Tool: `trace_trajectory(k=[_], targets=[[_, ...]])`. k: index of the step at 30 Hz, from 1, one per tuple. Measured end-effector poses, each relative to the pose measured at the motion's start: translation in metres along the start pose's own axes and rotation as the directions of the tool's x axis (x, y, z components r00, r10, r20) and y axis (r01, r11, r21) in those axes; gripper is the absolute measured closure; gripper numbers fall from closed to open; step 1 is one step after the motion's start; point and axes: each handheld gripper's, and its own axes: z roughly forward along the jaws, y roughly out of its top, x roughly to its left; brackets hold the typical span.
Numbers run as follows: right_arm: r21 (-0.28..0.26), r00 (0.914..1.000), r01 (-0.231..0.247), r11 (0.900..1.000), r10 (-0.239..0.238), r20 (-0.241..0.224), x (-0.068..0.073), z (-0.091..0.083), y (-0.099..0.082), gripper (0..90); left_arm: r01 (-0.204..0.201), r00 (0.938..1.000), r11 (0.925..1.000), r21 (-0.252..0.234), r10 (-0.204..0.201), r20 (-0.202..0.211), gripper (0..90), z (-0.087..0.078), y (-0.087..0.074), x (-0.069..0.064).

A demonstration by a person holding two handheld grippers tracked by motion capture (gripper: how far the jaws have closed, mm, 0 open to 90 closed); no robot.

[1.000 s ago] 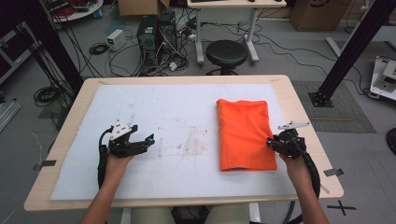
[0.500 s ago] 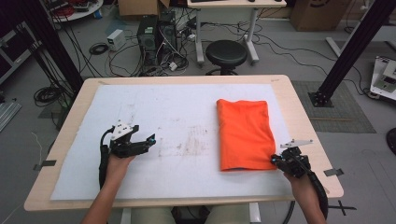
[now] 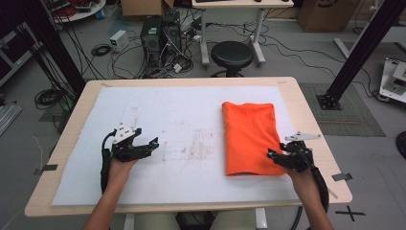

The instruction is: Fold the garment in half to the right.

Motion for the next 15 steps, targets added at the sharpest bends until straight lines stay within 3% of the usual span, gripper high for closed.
trace_trajectory(k=[8,15], targets=[[0.011,0.9975,0.021,0.9997,-0.020,-0.067,0.026,0.050,0.058,35.2,0.001,1.0000,1.0000,0.002,-0.001,0.001,21.7,-0.003,0.000,0.002],[0.102,0.9952,0.084,0.9913,-0.078,-0.060,0.054,0.096,0.086,35.9,0.001,1.0000,1.0000,0.008,-0.001,0.000,21.7,-0.002,-0.001,0.003]])
